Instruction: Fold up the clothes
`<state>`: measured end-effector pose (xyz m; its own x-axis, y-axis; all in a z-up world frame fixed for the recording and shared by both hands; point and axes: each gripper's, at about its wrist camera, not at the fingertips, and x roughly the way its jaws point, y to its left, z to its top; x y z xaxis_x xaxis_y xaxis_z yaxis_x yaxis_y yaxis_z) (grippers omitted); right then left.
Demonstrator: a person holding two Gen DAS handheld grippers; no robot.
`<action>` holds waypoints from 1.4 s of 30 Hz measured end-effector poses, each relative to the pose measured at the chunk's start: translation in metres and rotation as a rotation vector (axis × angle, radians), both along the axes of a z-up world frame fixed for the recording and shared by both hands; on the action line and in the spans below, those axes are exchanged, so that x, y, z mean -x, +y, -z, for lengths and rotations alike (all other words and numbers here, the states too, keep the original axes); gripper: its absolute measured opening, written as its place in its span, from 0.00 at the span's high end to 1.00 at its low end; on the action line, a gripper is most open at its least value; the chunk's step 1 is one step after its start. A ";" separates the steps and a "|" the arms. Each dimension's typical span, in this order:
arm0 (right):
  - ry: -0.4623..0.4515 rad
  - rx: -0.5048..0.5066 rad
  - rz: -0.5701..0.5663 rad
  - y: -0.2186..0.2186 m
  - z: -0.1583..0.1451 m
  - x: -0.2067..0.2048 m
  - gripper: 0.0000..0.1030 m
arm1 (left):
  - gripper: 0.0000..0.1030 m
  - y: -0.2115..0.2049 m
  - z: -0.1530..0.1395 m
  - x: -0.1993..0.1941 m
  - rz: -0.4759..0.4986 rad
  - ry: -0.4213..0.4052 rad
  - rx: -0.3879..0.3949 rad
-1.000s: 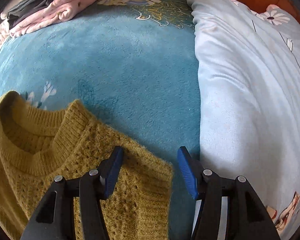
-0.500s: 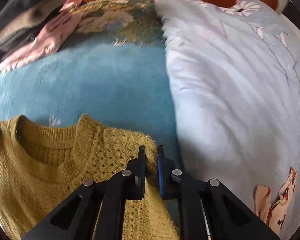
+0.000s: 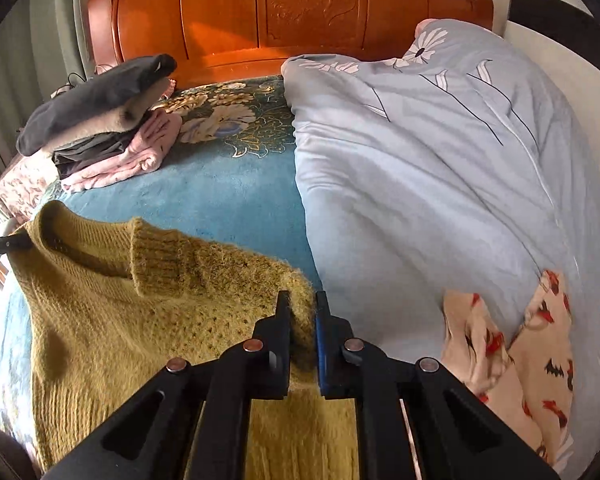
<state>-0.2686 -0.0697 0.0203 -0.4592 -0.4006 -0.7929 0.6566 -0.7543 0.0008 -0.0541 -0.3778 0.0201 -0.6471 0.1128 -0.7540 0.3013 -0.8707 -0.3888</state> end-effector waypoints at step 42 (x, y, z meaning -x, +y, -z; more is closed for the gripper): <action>-0.557 0.431 0.452 0.244 0.103 -0.158 0.68 | 0.57 0.166 0.127 -0.210 -0.111 -0.387 -0.594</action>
